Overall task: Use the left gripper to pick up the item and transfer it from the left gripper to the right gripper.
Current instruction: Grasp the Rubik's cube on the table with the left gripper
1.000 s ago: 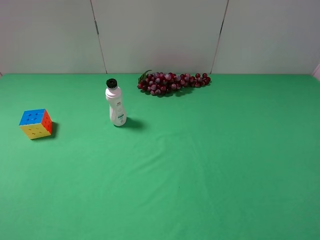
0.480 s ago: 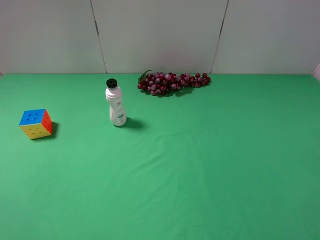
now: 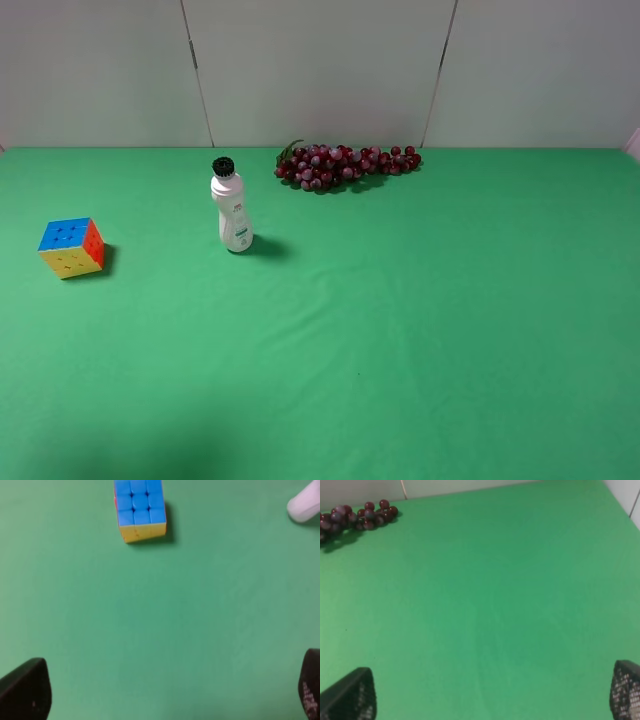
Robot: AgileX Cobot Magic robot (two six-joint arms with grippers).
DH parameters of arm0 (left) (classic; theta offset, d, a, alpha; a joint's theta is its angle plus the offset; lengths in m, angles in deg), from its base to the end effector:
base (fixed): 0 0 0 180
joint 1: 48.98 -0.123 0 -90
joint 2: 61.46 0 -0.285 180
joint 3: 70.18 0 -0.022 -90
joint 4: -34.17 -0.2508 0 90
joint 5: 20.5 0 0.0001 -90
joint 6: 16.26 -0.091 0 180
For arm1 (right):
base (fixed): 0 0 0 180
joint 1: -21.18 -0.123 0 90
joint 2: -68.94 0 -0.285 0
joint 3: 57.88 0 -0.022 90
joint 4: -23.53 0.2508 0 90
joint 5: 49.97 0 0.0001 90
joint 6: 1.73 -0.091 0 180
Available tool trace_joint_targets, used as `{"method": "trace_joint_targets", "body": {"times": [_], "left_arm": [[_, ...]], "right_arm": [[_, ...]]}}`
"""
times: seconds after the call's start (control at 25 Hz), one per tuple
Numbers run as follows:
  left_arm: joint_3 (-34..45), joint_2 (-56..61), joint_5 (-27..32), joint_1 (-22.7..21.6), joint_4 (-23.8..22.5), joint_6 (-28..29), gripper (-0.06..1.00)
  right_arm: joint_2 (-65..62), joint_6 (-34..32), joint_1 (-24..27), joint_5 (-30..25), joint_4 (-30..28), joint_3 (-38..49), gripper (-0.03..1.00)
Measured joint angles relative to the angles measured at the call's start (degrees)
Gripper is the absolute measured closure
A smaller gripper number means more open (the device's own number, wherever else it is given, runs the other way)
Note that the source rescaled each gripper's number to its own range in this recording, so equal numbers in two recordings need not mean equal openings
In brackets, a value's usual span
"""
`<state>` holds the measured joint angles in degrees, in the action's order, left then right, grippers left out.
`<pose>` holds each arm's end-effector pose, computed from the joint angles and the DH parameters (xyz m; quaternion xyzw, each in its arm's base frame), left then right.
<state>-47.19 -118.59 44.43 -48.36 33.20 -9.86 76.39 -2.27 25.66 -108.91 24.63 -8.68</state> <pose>0.1407 -0.0001 0.3524 -0.0470 0.9527 -0.0100 0.3002 -0.0030 0.0017 0.2768 0.0369 0.8453 -0.0087 0.5329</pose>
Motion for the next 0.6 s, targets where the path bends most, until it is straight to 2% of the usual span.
{"method": "trace_joint_targets", "body": {"times": [0.36,0.6], "left_arm": [[-3.86,-17.53,-3.98,0.0,-1.42,3.97,-0.05],[-5.0,-26.71,-8.31,0.0,-1.77,4.23,-0.05]], "right_arm": [[0.0,0.0,0.0,0.0,0.0,0.0,-0.03],[0.0,0.0,0.0,0.0,0.0,0.0,-0.03]]}}
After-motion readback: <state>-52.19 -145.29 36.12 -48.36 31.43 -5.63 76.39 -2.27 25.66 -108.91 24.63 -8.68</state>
